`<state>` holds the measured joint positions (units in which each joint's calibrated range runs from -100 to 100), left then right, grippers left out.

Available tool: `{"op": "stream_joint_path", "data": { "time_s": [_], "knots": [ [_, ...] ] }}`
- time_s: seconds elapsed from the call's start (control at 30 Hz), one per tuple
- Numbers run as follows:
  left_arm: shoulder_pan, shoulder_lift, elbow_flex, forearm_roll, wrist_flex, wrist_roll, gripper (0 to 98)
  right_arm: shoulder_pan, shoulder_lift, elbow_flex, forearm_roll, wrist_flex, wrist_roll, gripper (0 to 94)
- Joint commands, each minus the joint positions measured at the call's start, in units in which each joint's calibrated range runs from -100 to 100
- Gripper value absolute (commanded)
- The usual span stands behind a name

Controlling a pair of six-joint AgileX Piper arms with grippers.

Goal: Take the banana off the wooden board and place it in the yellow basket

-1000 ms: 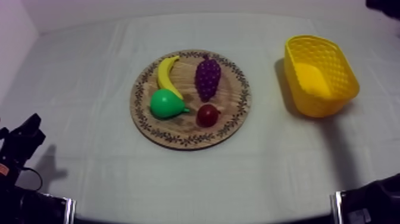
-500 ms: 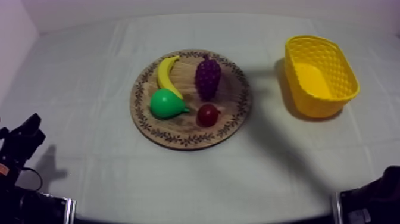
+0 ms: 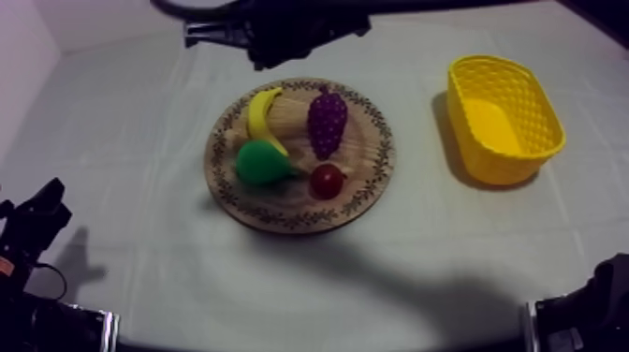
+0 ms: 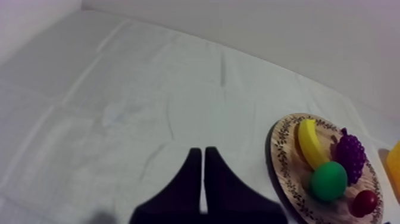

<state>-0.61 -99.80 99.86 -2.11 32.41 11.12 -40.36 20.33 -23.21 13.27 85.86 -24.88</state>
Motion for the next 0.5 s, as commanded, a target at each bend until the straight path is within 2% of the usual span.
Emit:
{"op": "stream_joint_path", "data": {
  "time_s": [0.0,0.27,0.47],
  "knots": [
    [0.0,0.0,0.0,-0.02,0.0,0.0,0.1,0.0,4.4,-5.6,0.0,1.5,-0.1,5.1],
    [0.0,0.0,0.0,-0.02,0.0,0.0,0.1,0.7,13.5,-20.0,-0.2,7.1,0.6,5.4],
    [0.0,0.0,0.0,-0.02,0.0,0.0,0.1,1.8,19.2,-26.4,-0.4,9.0,1.0,5.5]
  ]
}}
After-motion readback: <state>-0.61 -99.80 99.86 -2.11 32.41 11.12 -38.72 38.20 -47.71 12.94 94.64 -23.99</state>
